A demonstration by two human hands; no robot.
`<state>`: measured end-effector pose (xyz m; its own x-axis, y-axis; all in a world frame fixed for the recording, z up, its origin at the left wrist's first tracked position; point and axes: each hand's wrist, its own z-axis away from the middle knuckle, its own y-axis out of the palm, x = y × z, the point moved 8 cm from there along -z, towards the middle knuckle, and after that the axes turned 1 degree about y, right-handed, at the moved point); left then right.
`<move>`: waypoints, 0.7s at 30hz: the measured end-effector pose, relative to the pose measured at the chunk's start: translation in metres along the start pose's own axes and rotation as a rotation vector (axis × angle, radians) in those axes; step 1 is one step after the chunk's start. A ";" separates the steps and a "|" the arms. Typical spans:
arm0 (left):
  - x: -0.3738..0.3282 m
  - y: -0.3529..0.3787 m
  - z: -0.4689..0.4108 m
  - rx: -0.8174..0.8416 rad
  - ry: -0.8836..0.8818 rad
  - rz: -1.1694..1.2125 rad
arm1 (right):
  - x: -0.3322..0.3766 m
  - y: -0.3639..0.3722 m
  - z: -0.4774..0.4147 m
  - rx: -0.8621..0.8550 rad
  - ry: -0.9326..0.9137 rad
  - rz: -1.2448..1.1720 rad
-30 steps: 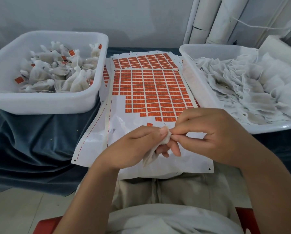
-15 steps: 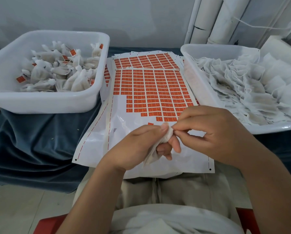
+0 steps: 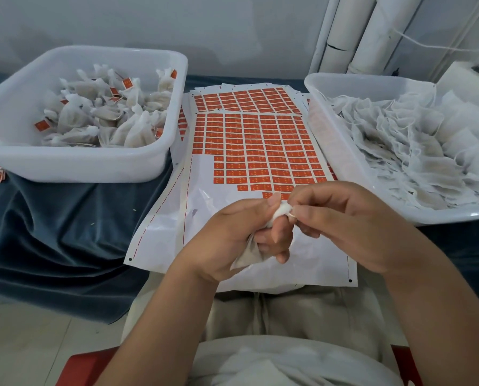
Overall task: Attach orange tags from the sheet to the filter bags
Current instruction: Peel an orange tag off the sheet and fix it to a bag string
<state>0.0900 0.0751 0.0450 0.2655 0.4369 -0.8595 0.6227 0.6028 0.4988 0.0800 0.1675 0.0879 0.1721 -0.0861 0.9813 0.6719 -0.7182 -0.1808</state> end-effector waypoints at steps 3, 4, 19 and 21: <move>0.002 0.003 0.000 0.043 0.003 0.007 | -0.004 -0.007 0.003 -0.030 0.060 0.016; 0.003 0.005 0.000 0.065 0.006 0.000 | -0.005 -0.010 0.005 -0.029 0.094 0.015; 0.005 0.007 0.001 0.128 0.016 -0.049 | 0.041 -0.018 0.017 -0.271 -0.091 0.656; 0.002 0.007 -0.001 0.081 0.035 0.007 | 0.045 -0.017 0.018 -0.328 -0.145 0.702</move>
<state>0.0940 0.0809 0.0464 0.2450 0.4653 -0.8506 0.6791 0.5438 0.4931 0.0891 0.1885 0.1344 0.5847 -0.5203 0.6224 0.1283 -0.6983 -0.7043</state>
